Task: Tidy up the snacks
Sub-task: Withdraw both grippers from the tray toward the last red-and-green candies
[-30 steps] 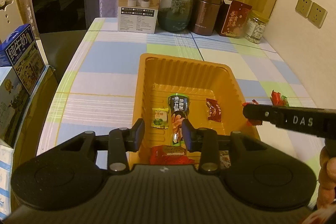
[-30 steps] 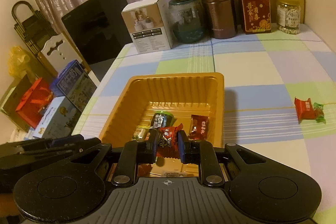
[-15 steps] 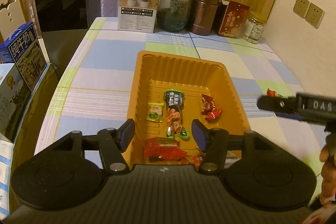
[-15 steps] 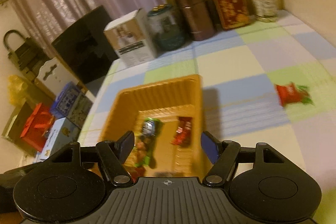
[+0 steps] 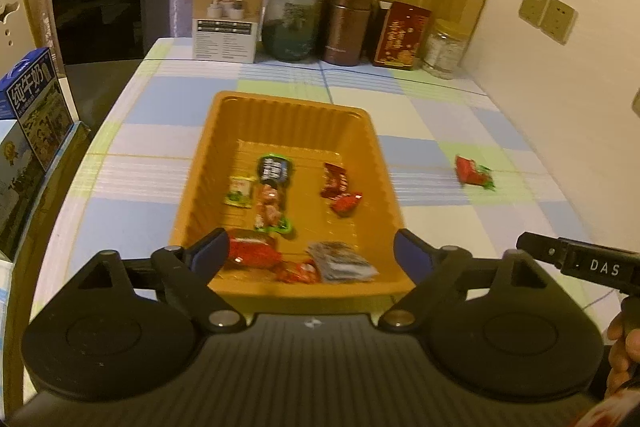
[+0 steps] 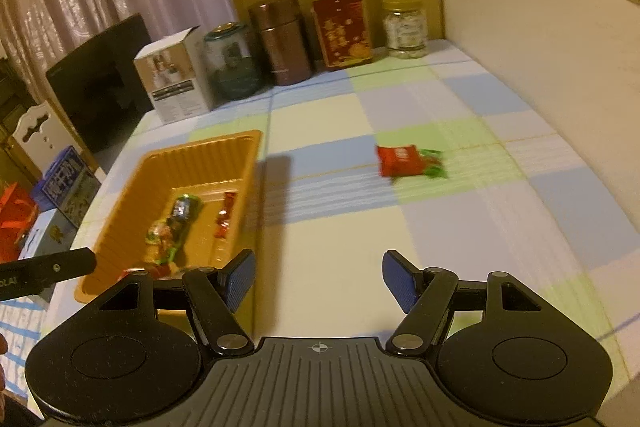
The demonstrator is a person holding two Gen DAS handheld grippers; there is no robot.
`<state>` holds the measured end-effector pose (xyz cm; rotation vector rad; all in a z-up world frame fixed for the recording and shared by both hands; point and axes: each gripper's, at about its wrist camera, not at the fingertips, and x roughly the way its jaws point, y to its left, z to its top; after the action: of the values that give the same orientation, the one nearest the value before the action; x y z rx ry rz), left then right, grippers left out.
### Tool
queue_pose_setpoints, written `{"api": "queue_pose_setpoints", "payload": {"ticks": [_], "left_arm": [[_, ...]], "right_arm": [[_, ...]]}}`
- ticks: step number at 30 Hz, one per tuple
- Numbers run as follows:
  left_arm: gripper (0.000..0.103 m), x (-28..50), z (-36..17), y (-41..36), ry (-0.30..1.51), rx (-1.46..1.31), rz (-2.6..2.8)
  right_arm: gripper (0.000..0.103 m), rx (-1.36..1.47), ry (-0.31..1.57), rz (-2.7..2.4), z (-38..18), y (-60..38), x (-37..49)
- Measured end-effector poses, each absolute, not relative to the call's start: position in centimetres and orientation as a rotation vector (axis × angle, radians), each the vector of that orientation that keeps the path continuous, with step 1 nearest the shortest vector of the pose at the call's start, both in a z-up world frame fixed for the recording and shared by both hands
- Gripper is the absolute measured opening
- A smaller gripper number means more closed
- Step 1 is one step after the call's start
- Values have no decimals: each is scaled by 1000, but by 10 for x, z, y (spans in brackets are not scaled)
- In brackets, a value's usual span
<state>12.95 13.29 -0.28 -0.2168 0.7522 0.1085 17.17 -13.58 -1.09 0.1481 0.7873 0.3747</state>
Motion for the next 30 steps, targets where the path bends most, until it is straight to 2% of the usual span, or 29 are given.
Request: {"api": "queue_pose_setpoints", "payload": {"ticks": [7, 30], "left_arm": [[99, 119, -1, 108, 755, -197, 94], [101, 135, 8, 60, 732, -184, -13]], "right_arm": [[73, 190, 798, 325, -10, -169, 159], [75, 244, 783, 252, -7, -217, 153]]}}
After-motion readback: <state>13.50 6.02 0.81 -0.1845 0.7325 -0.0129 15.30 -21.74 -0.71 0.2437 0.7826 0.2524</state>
